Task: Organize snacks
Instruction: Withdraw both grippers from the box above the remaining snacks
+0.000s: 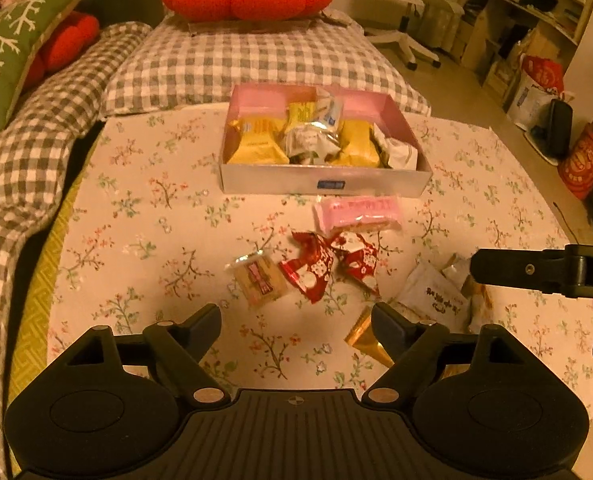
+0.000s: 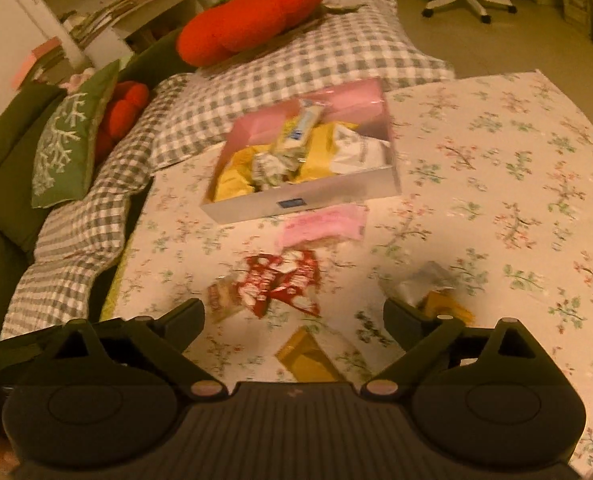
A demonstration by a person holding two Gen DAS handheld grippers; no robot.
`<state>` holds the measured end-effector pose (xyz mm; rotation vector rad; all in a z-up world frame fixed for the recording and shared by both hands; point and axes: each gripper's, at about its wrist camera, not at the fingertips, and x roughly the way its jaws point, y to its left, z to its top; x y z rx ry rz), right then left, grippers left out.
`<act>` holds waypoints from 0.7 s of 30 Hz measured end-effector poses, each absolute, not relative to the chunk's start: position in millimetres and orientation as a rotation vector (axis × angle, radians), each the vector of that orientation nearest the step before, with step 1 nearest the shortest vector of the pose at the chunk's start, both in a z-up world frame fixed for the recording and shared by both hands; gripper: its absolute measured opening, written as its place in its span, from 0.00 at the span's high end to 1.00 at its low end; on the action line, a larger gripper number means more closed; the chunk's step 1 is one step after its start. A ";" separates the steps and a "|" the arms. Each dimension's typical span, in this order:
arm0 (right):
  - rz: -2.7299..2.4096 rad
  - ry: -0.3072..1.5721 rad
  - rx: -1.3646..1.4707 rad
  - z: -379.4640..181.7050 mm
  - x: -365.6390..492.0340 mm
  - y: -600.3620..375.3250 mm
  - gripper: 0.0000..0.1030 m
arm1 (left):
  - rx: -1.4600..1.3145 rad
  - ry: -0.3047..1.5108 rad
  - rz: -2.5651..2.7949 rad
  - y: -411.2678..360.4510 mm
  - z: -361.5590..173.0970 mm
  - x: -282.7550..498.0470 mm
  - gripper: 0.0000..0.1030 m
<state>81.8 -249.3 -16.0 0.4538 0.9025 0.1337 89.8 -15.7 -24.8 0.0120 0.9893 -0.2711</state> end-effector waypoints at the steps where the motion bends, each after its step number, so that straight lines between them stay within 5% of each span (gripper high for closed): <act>1: 0.124 0.909 0.465 -18.6 81.5 -252.4 0.07 | 0.015 0.993 -0.271 -17.1 -25.9 90.1 0.19; 18: -0.065 0.957 0.559 -34.3 76.0 -292.7 0.07 | -0.037 1.016 -0.322 -18.9 -47.5 112.0 0.18; 21: -0.082 1.028 0.538 -49.1 80.3 -287.5 0.15 | -0.032 1.039 -0.328 -21.9 -55.7 111.9 0.18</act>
